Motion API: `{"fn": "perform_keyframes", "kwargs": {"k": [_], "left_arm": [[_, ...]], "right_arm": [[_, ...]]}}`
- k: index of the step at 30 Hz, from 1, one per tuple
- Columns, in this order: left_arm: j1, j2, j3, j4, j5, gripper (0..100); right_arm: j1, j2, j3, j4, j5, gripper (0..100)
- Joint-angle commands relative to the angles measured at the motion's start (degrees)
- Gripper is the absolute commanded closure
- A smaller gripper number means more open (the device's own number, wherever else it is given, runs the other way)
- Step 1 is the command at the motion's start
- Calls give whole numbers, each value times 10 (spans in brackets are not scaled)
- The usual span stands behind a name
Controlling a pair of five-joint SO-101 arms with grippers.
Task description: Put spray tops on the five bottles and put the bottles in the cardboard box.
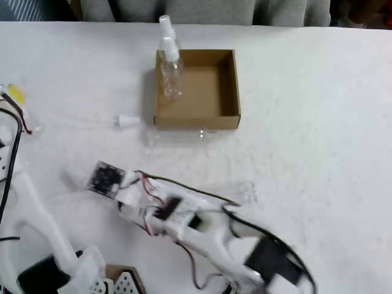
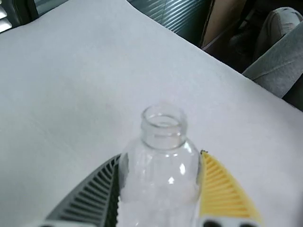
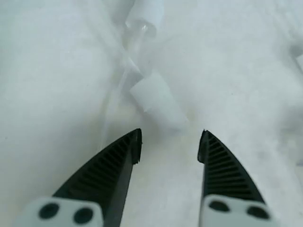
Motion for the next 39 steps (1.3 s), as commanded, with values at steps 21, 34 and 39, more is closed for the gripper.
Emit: {"fn": "perform_keyframes", "kwargs": {"k": [21, 34, 39], "left_arm": [[-5, 8, -38, 2, -37, 977], [110, 7, -38, 120, -37, 977], [211, 7, -37, 171, -37, 977]], "right_arm": [[34, 29, -79, -5, 84, 983], [288, -454, 98, 298, 55, 983], [485, -599, 118, 438, 18, 983]]}}
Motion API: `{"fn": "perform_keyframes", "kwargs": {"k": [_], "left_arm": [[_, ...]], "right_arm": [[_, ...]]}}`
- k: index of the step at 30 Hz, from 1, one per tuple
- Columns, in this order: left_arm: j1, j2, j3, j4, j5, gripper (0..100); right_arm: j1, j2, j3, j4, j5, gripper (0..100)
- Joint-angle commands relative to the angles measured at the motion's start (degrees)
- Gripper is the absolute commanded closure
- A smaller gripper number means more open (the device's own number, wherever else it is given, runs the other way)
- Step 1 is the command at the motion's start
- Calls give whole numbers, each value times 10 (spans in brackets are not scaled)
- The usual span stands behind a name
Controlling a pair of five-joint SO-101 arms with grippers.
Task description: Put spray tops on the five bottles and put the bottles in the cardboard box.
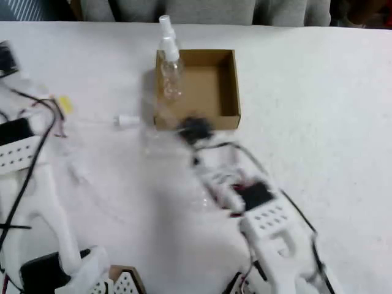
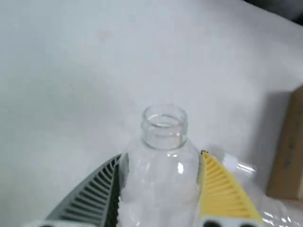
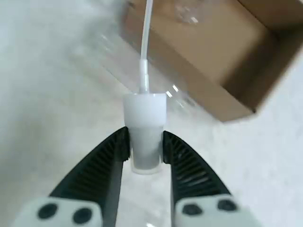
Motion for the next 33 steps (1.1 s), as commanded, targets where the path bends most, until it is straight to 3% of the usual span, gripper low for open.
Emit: {"fn": "perform_keyframes", "kwargs": {"k": [1, 5, 11, 21, 28, 33], "left_arm": [[96, -7, -33, 46, -8, 977], [152, -9, -16, 64, -8, 977], [195, -102, 78, 30, -9, 977], [252, -349, 332, -69, -9, 977], [247, -450, 462, -128, -8, 977], [252, -486, 484, -130, -8, 977]], "right_arm": [[162, -104, 8, 87, -15, 983], [355, -155, 44, 114, -4, 983], [556, -131, 75, 113, 189, 983], [636, -36, 76, 114, 292, 978], [676, -31, 94, 114, 298, 759], [679, -31, 100, 138, 298, 786]]}}
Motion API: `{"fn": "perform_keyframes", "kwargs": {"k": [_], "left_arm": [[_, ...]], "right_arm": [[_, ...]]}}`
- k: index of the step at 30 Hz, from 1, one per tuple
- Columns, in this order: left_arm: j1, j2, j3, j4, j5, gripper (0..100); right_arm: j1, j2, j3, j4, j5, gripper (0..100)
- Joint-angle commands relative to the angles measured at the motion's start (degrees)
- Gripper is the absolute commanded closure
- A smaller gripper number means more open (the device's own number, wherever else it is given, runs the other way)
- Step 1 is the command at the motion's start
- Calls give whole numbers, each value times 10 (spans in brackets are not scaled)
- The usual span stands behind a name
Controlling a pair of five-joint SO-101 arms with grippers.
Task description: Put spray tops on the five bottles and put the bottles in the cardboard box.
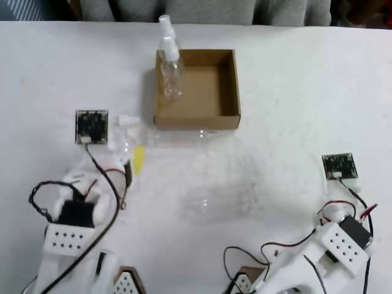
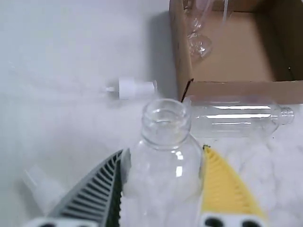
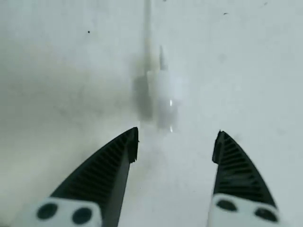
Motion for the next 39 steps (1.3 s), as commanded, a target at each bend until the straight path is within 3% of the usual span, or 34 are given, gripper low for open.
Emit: {"fn": "perform_keyframes", "kwargs": {"k": [1, 6, 17, 21, 25, 31, 39], "left_arm": [[8, -37, 4, -19, -6, 977], [6, -36, 6, -19, -6, 977], [4, -36, 29, -72, -7, 977], [3, -36, 30, -72, -6, 977], [3, -36, 31, -72, -6, 977], [2, -36, 31, -72, -6, 977], [2, -36, 32, -71, -6, 977]], "right_arm": [[14, 1, -6, 29, 8, 801], [33, 1, -7, 41, 4, 988], [44, -95, -25, 198, 3, 982], [44, -128, -1, 186, -2, 982], [40, -122, 23, 110, -77, 982], [0, 14, -9, 51, -157, 982], [51, 254, -138, -19, -187, 982]]}}
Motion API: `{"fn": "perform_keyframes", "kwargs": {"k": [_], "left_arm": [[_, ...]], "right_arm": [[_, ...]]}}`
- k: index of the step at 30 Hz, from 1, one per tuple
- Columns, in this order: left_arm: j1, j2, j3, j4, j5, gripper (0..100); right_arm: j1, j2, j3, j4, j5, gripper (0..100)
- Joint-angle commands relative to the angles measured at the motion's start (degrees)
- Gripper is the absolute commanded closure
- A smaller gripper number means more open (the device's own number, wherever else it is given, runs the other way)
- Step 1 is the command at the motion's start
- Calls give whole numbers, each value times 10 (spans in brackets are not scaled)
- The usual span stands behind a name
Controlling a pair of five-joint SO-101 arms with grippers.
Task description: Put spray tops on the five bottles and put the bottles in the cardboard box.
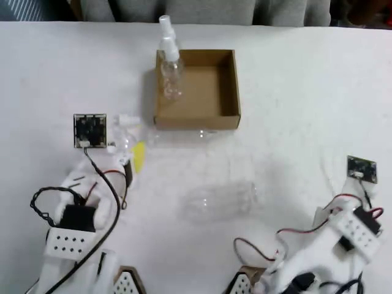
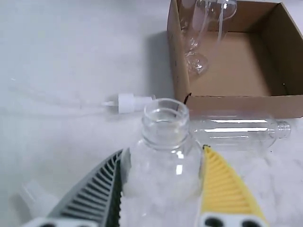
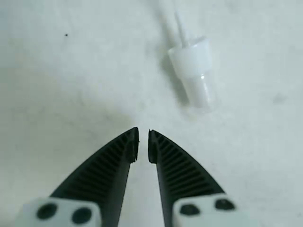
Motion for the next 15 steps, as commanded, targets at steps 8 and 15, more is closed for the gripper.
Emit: {"fn": "perform_keyframes", "kwargs": {"k": [8, 15], "left_arm": [[-15, -11, -3, -20, -7, 977], [-12, -11, 0, -20, -7, 977]], "right_arm": [[75, 239, -164, -86, 19, 982], [95, 349, -287, -83, 15, 982]]}}
